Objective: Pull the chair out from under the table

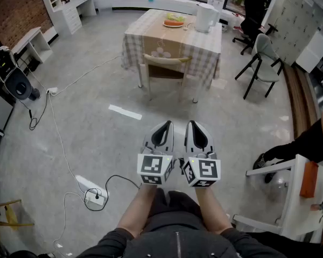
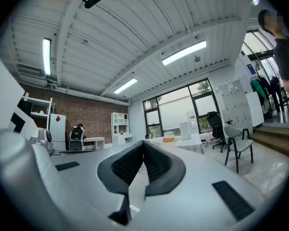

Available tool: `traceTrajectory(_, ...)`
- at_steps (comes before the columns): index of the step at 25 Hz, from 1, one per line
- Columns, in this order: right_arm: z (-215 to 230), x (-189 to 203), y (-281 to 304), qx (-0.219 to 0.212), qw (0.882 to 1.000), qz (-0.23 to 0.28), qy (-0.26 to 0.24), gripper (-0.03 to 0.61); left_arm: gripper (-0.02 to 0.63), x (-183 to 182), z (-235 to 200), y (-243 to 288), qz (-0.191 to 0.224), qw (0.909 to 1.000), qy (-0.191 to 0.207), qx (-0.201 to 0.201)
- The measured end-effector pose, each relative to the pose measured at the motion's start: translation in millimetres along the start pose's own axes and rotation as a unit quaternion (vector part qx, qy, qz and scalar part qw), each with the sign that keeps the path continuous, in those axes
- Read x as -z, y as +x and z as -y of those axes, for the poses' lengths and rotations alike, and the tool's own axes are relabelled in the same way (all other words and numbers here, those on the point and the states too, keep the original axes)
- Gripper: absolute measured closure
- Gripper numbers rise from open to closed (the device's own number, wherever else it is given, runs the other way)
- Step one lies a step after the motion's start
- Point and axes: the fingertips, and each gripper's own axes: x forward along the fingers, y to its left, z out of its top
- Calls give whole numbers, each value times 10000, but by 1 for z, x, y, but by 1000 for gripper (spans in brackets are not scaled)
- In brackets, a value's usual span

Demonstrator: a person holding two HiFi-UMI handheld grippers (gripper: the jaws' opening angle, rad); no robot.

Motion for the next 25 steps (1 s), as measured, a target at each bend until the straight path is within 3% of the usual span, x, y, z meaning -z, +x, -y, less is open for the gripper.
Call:
traceTrajectory(8, 7, 22, -11, 83, 9994, -280, 173, 566, 604, 17, 8, -5, -241, 9997, -14, 69)
traceTrajectory(18, 0, 34, -30, 339, 9987, -141, 361, 565, 604, 32, 8, -27, -393, 9985, 201, 309)
traceTrajectory(25, -7, 43, -43, 391, 9986, -165, 308, 565, 604, 37, 10, -33, -350, 9985, 83, 403)
